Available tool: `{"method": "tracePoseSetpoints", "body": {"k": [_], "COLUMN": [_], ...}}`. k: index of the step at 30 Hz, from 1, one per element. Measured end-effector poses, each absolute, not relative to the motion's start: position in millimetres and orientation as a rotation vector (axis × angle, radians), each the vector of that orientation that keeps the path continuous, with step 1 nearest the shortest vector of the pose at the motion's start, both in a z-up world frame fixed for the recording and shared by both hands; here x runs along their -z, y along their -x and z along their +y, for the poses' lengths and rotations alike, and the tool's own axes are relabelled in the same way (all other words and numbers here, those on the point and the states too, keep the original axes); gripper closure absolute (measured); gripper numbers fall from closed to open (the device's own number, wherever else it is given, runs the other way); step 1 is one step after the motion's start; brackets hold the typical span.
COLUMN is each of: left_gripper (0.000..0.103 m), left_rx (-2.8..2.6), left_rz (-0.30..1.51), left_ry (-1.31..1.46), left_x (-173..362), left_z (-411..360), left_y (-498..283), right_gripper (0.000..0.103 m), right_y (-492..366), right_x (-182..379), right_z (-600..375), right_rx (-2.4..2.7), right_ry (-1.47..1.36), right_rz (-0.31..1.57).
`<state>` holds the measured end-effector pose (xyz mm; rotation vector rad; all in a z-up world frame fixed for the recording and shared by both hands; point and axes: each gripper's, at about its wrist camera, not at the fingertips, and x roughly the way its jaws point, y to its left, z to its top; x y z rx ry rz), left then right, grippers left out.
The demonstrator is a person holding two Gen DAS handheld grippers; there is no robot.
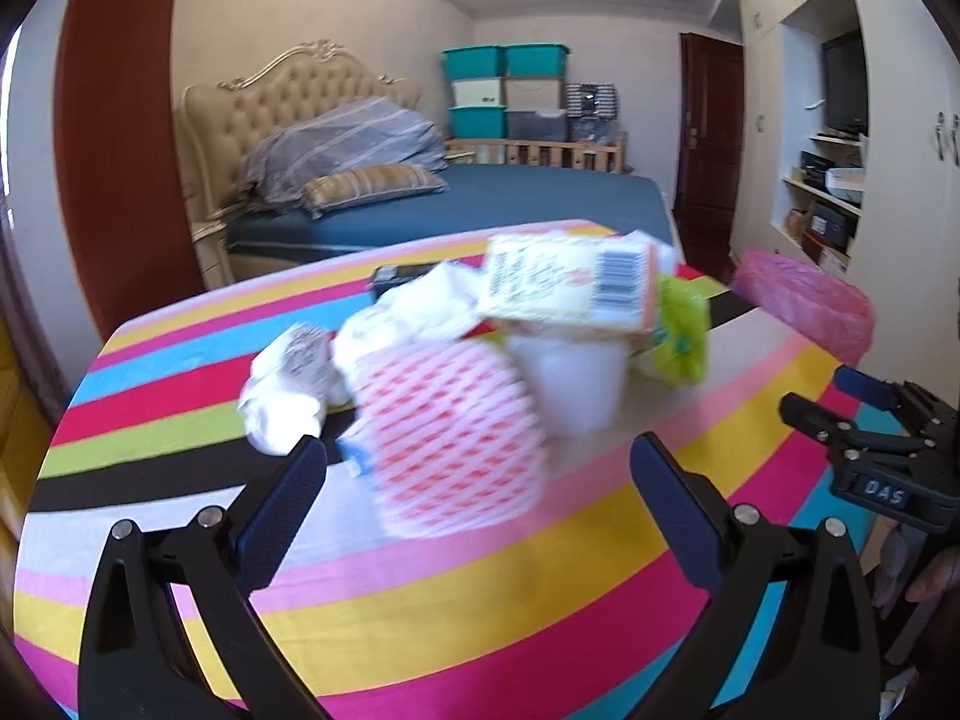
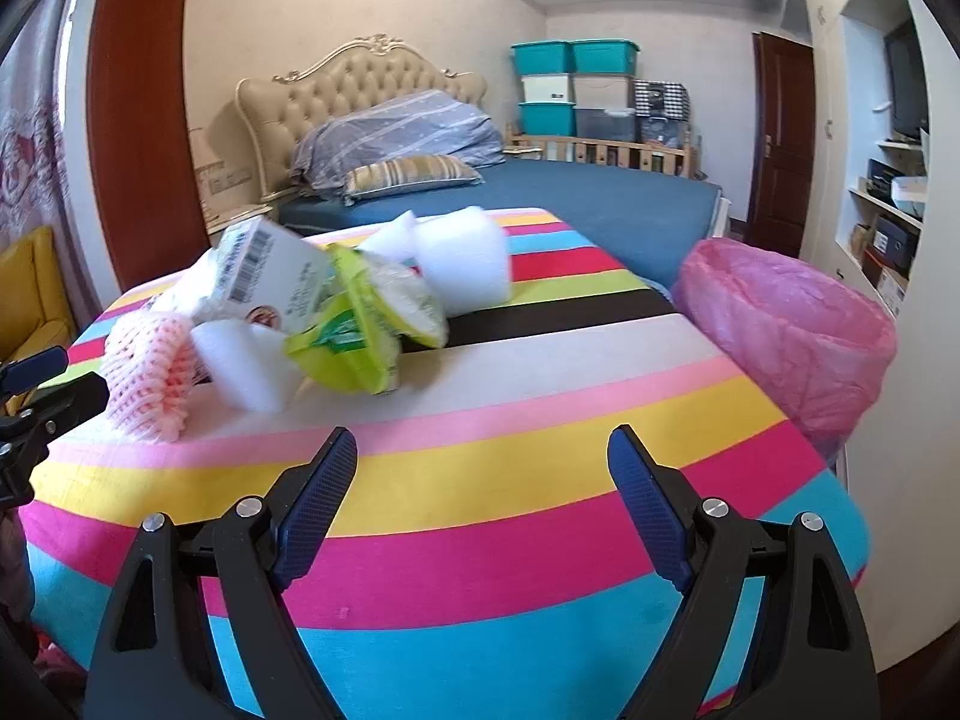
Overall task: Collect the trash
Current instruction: 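Move both grippers back over the table, then grasp the green snack wrapper with the right gripper while the left grasps a pink foam net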
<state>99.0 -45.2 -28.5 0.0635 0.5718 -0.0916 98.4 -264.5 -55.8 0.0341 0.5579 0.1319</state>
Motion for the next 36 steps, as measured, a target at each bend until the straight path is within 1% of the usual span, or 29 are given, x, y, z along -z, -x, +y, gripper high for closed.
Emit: {"method": "tracePoseSetpoints", "body": {"k": [7, 14, 21, 23, 26, 27, 28, 29, 30, 31, 34, 36], "left_gripper": [0.005, 0.005, 0.005, 0.005, 0.005, 0.005, 0.005, 0.005, 0.005, 0.005, 0.005, 0.005], "left_rx": [0.028, 0.053, 0.056, 0.057, 0.067, 0.071, 0.074, 0.074, 0.074, 0.072, 0.070, 0.070], "left_rz": [0.637, 0.658, 0.672, 0.674, 0.687, 0.697, 0.704, 0.707, 0.710, 0.712, 0.713, 0.715], "left_ry": [-0.037, -0.034, -0.022, -0.018, -0.009, 0.000, 0.008, 0.014, 0.020, 0.025, 0.030, 0.025], "left_x": [46.9, 48.9, 54.2, 53.5, 55.4, 56.4, 57.3, 57.1, 56.9, 56.8, 56.1, 56.8], "left_z": [-15.3, -19.4, -19.9, -19.3, -18.9, -18.5, -18.2, -19.3, -18.5, -18.0, -17.5, -18.7], "left_y": [-101.7, -108.2, -111.6, -112.5, -115.2, -117.2, -118.7, -118.2, -120.0, -121.4, -124.1, -124.5], "right_gripper": [0.022, 0.022, 0.022, 0.022, 0.023, 0.036, 0.053, 0.061, 0.075, 0.085, 0.094, 0.096], "right_y": [-104.1, -126.5, -164.0, -175.2, -180.3, -180.7, -180.5, -180.9, -179.3, -176.7, -164.0, -156.7], "right_x": [52.2, 45.1, 43.4, 42.7, 39.5, 40.1, 41.2, 42.7, 43.2, 42.8, 39.3, 39.8], "right_z": [-237.8, -222.5, -212.2, -211.0, -210.2, -209.1, -207.9, -206.1, -205.0, -205.2, -210.0, -211.6], "right_rx": [-0.188, -0.202, -0.215, -0.230, -0.247, -0.267, -0.283, -0.290, -0.289, -0.284, -0.282, -0.284], "right_ry": [-0.003, 0.031, 0.062, 0.050, 0.042, 0.045, 0.048, 0.049, 0.053, 0.057, 0.057, 0.049], "right_rz": [0.562, 0.554, 0.612, 0.656, 0.646, 0.649, 0.654, 0.658, 0.660, 0.658, 0.618, 0.607]}}
